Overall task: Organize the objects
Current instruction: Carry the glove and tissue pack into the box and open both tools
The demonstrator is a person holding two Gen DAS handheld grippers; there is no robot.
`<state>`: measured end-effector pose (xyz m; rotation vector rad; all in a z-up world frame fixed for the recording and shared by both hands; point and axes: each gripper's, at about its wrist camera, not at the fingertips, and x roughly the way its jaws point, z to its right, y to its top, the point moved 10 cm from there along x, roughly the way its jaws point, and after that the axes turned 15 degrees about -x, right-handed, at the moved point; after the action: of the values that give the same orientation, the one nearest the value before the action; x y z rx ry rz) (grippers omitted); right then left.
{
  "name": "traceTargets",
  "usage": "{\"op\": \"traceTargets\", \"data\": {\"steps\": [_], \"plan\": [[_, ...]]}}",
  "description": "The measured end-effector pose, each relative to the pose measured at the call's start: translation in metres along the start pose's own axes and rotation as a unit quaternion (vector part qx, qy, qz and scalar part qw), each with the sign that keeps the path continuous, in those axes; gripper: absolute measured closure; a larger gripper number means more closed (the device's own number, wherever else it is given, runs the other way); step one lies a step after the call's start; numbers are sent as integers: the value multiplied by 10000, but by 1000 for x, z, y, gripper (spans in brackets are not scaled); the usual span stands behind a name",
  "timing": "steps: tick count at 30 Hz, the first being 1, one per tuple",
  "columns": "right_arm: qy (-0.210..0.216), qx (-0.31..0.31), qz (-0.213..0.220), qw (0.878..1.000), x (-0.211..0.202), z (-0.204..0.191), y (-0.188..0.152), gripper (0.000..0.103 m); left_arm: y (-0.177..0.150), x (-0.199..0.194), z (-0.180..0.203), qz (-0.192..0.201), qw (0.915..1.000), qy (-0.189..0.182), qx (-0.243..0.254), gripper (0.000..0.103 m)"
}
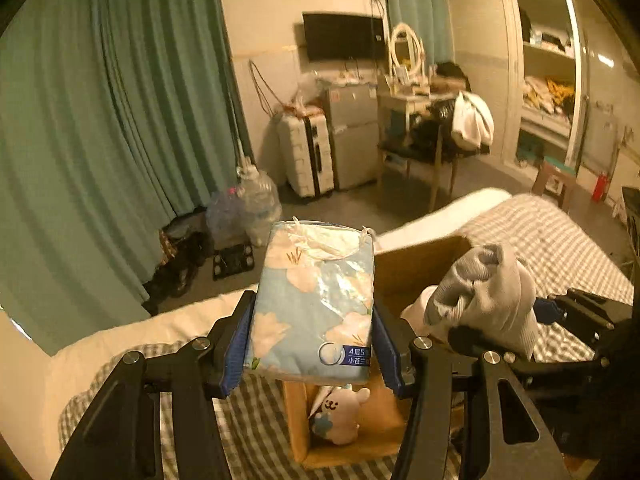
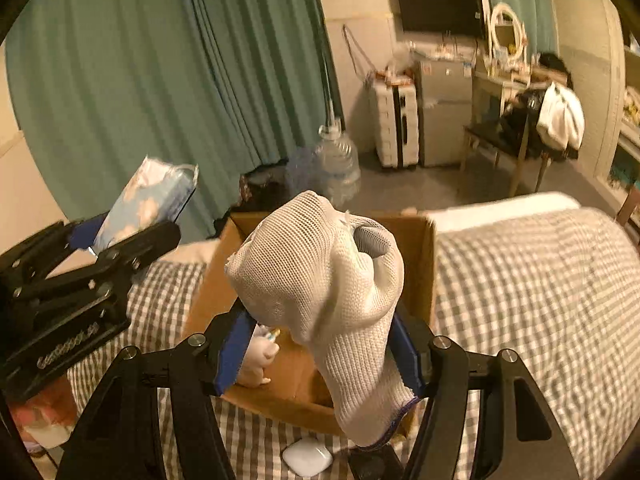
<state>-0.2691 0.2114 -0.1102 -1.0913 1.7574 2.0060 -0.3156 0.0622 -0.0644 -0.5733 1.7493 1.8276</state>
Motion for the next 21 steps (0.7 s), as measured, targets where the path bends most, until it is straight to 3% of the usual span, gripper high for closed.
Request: {"op": "traceTargets", "data": {"steps": [5, 11, 12, 15, 21], "plan": [[187, 174, -233, 9994, 26, 9, -24, 40, -18, 38, -1, -224, 9997, 42, -3, 48], [425, 475, 74, 9979, 16, 17, -27, 31, -46, 62, -4, -611, 9979, -150, -135, 45], [443, 493, 127, 9977, 13, 17, -26, 27, -49, 59, -3, -646, 9976, -236, -114, 43], [349, 511, 367, 9974, -7, 21, -13, 23, -42, 40, -4, -460, 9987, -213, -34, 11], [-44, 343, 543, 9979, -55, 21, 14, 21, -9, -23, -4, 72, 9999, -1, 134, 4]]}}
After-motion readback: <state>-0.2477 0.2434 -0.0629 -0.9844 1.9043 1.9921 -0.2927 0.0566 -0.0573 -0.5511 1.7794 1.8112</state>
